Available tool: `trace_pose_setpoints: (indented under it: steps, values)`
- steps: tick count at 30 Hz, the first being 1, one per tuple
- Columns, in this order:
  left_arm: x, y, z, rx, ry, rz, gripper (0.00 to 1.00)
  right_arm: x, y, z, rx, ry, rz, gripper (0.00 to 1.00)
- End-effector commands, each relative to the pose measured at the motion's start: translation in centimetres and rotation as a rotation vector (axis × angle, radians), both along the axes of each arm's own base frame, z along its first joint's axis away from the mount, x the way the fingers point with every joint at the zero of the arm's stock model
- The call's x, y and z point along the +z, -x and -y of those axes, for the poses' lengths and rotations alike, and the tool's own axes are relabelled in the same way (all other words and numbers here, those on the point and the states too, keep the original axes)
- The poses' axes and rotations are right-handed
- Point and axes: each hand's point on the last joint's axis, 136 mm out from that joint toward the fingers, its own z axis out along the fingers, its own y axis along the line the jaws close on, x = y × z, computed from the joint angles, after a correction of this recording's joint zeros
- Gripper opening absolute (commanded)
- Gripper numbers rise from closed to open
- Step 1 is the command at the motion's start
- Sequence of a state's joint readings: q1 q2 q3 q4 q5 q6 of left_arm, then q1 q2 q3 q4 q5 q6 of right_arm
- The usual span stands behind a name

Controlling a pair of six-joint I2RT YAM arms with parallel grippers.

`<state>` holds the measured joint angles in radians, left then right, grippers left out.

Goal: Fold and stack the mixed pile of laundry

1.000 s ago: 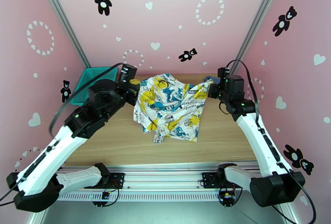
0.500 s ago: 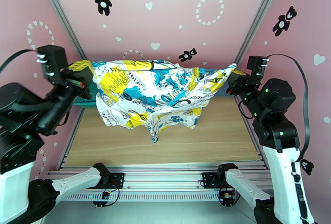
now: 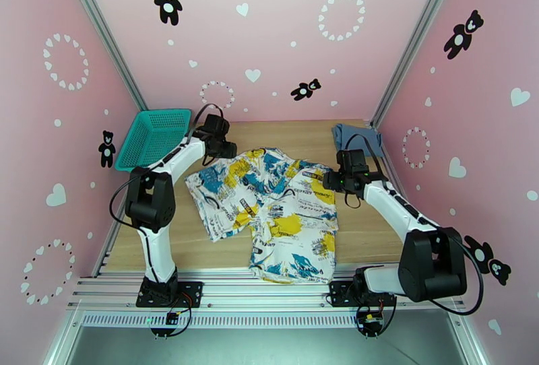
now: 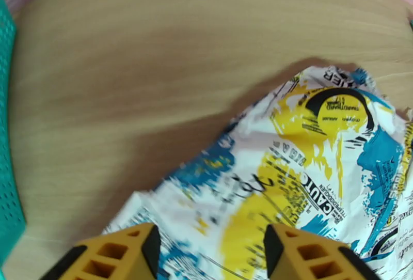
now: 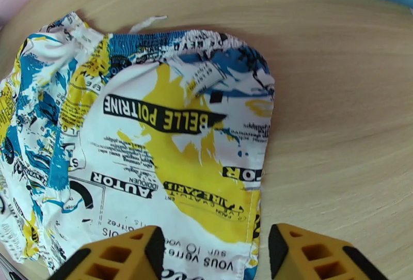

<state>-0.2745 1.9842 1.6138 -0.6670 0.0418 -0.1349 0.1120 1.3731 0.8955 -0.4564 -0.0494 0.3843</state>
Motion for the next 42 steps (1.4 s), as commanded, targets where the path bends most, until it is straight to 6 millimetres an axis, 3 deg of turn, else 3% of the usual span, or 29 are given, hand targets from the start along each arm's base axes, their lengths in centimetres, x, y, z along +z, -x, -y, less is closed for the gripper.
trace_pose_setpoints:
  steps: [1, 5, 12, 14, 17, 23, 28, 31, 36, 42]
  values:
    - [6.2, 0.3, -0.3, 0.039, 0.042, 0.135, 0.62, 0.8, 0.3, 0.8, -0.031, 0.002, 0.018, 0.69]
    - [4.5, 5.5, 0.2, 0.044, 0.036, 0.071, 0.62, 0.2, -1.2, 1.2, -0.028, -0.011, -0.032, 0.73]
    - [-1.4, 14.8, 0.9, 0.096, 0.053, -0.087, 0.62, -1.6, -7.8, -1.3, 0.11, -0.028, -0.088, 0.77]
    - [-3.2, 15.9, 0.3, 0.131, 0.057, -0.118, 0.61, -2.3, -9.4, -2.0, 0.146, 0.004, -0.085, 0.76]
    - [-5.6, 16.4, -0.2, 0.158, 0.05, -0.145, 0.58, -4.1, -11.0, -3.2, 0.154, -0.012, -0.14, 0.66]
    - [-10.0, 13.2, 0.0, 0.177, 0.083, -0.203, 0.5, -9.1, -10.0, -1.2, -0.028, -0.056, -0.329, 0.41]
    - [-10.4, 7.1, 1.7, 0.146, 0.115, -0.179, 0.49, -11.1, -7.0, 2.2, -0.169, -0.1, -0.381, 0.36]
    - [-10.5, 2.1, 3.5, 0.125, 0.19, -0.153, 0.49, -11.6, -4.9, 3.7, -0.233, -0.147, -0.39, 0.35]
    - [-11.0, -4.7, 6.9, 0.084, 0.282, -0.149, 0.48, -9.8, -3.7, 2.8, -0.253, -0.194, -0.356, 0.34]
    - [-10.7, -9.6, 8.8, 0.042, 0.339, -0.106, 0.5, -9.1, 0.0, -1.3, -0.227, -0.192, -0.352, 0.37]
